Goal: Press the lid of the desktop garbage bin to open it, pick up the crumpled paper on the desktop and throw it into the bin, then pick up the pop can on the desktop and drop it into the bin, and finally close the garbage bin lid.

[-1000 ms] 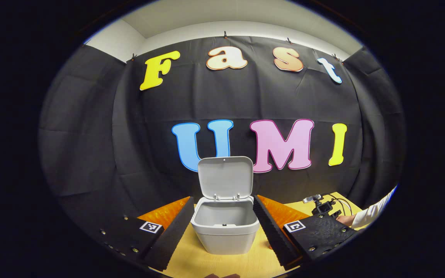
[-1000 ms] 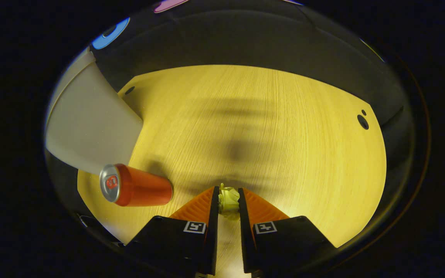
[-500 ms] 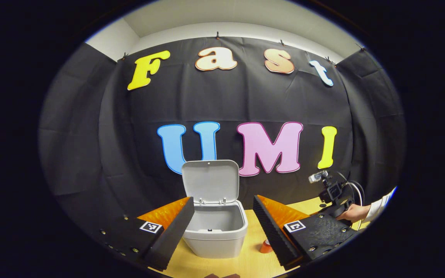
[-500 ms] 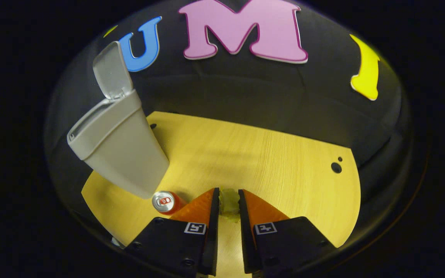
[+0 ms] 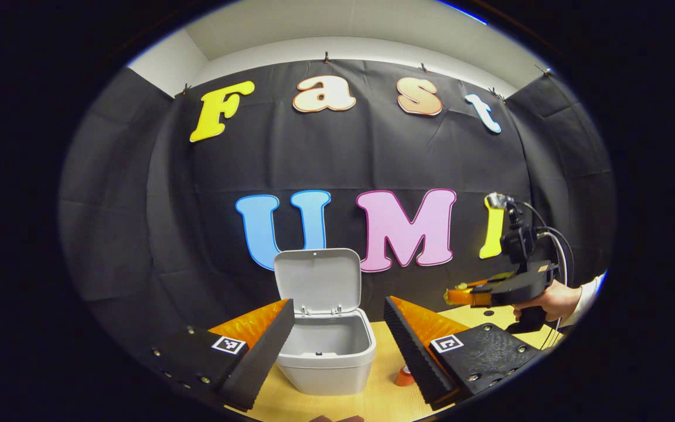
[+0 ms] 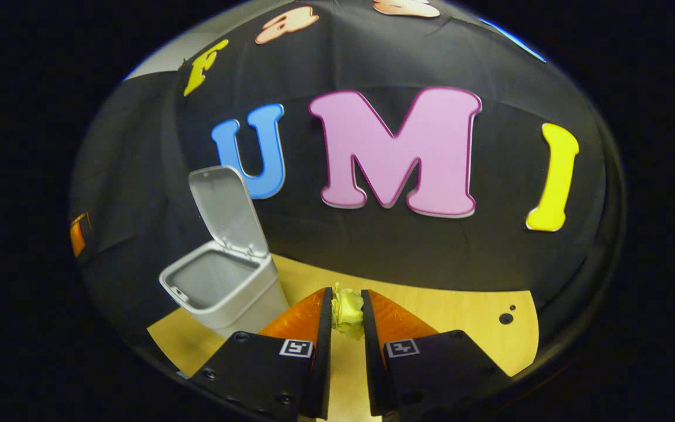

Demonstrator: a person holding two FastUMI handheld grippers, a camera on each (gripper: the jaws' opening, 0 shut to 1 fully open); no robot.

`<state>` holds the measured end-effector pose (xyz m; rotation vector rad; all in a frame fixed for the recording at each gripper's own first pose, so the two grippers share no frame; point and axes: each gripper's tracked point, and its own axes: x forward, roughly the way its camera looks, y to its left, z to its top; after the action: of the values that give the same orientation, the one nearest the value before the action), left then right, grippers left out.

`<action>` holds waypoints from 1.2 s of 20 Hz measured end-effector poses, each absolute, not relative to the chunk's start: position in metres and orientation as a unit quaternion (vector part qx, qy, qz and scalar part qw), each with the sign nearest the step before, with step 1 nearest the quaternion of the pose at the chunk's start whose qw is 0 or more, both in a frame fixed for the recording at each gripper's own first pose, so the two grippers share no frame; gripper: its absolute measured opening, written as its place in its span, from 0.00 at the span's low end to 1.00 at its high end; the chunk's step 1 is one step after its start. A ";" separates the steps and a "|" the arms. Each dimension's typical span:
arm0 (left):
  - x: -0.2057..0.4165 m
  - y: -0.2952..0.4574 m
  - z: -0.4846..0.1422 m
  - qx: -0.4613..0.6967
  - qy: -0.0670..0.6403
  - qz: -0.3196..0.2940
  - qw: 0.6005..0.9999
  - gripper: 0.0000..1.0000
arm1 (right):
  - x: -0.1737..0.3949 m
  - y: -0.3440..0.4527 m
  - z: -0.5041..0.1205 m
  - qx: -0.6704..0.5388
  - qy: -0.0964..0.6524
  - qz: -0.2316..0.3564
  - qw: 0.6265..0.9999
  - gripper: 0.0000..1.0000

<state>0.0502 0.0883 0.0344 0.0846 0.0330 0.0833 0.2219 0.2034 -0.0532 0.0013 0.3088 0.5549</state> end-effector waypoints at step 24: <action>-0.004 0.160 0.020 0.046 0.036 0.153 0.986 0.99 | 0.175 0.418 -0.094 -0.065 0.159 0.445 0.879 0.59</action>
<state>-0.0040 0.1600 0.0201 0.0926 0.0725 0.3076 0.1746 0.4183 -0.0941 -0.1363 0.3321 0.9269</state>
